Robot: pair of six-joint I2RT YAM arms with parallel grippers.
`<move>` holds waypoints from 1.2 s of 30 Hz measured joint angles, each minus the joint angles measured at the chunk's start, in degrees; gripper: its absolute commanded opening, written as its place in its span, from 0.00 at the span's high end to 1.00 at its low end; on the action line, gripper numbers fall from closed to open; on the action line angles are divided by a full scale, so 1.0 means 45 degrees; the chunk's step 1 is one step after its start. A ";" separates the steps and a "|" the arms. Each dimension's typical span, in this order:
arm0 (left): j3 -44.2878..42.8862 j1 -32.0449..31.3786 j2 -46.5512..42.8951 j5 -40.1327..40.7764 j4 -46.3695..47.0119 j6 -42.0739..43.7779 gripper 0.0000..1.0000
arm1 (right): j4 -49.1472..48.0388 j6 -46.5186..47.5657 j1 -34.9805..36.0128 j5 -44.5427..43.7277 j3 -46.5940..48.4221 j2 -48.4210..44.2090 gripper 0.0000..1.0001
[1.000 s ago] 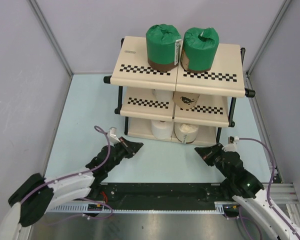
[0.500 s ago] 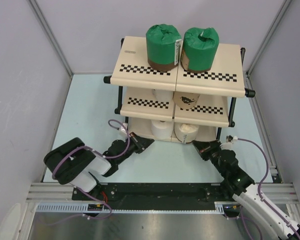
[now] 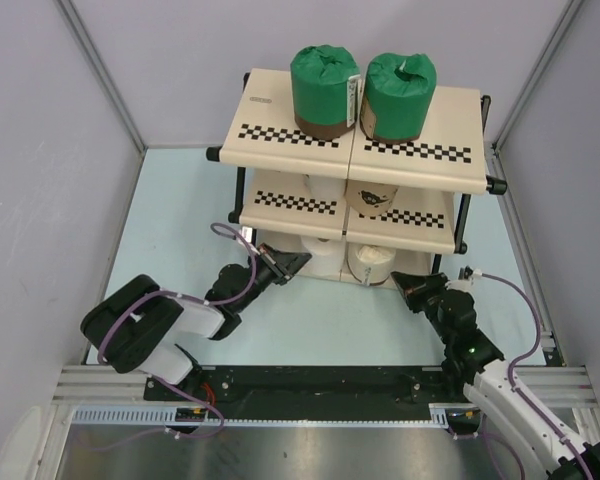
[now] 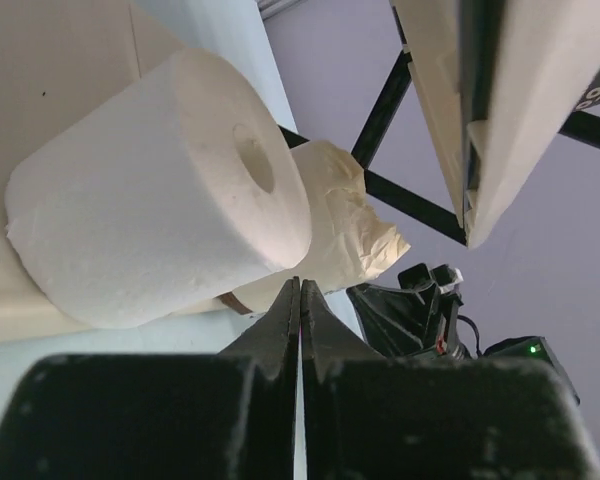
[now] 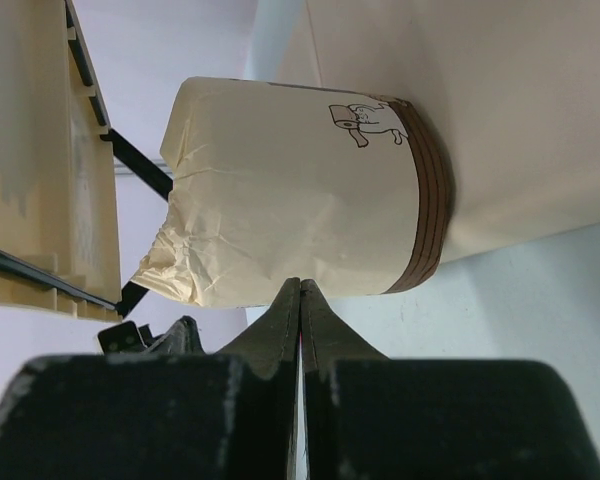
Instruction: Place and organize the paper towels onto the shelf
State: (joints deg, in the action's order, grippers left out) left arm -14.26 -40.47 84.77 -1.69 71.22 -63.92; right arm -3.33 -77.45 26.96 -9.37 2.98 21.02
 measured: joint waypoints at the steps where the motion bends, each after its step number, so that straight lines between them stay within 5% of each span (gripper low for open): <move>1: -0.0102 0.0078 0.0015 -0.0049 -0.0039 0.0024 1.00 | -0.0228 0.0015 -0.0049 0.0073 -0.0005 0.0233 1.00; 26: -0.1122 0.0369 0.3283 -0.1117 0.0442 0.0170 1.00 | -0.2968 0.0112 -0.0563 0.0787 -0.0019 0.2463 1.00; 36: -0.1098 0.0369 0.3283 -0.1331 0.0442 0.0180 1.00 | -0.3959 0.0466 -0.3123 0.2079 -0.0019 0.4002 1.00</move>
State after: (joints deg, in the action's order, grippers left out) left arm -19.20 -38.81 99.55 -7.68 73.21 -63.11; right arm -21.15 -75.35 12.91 -0.01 2.90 39.03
